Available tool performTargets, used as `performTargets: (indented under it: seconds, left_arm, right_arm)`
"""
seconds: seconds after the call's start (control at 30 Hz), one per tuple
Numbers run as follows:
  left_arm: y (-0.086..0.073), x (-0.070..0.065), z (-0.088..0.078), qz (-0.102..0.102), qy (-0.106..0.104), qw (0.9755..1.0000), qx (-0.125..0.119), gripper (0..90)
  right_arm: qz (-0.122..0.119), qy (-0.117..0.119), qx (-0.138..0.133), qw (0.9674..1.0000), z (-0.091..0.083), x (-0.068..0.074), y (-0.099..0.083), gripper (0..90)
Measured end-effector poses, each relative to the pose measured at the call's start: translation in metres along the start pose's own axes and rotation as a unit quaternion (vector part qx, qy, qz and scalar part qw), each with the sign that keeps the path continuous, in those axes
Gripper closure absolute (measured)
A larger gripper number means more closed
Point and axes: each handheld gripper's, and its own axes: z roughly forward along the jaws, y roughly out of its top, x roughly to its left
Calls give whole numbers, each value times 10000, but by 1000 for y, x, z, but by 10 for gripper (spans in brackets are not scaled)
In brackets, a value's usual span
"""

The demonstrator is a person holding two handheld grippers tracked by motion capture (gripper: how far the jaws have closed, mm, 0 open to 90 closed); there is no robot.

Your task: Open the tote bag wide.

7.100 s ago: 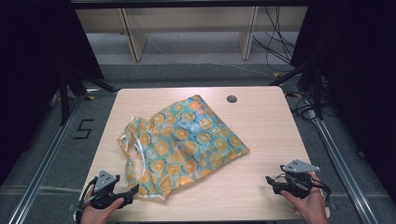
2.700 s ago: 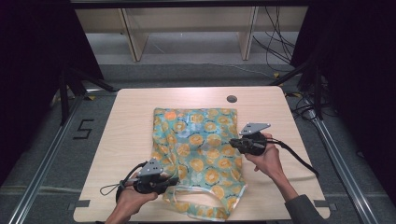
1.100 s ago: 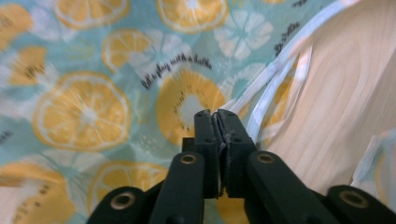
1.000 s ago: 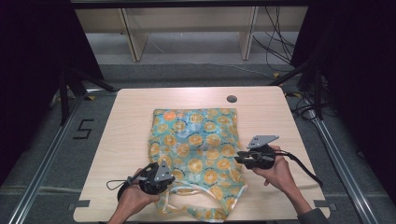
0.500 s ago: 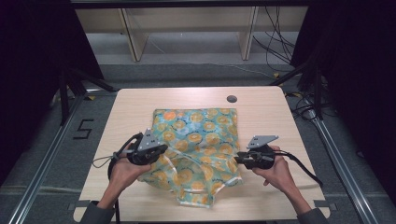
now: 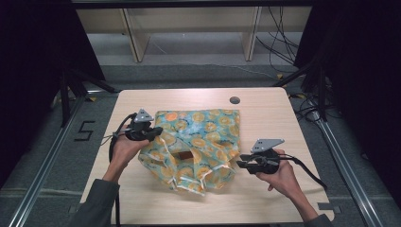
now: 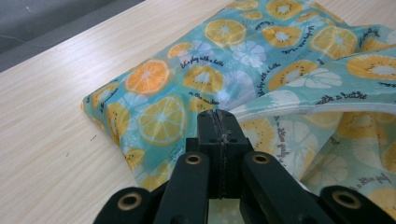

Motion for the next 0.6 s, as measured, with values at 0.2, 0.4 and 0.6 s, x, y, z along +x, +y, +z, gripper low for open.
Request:
performTargets:
  seconds: [0.2, 0.4, 0.6]
  left_arm:
    - [0, 7, 2, -154, -1, 9999, 70, 895]
    - [0, 10, 4, -201, -28, 9997, 121, 894]
    - [1, 11, 6, -166, -13, 9997, 175, 894]
  right_arm:
    - [46, 23, -292, 9996, -9, 14, 11, 527]
    - [-216, 165, -327, 9991, -9, 23, 20, 461]
    - [-369, 314, -670, 9966, -24, 35, 33, 433]
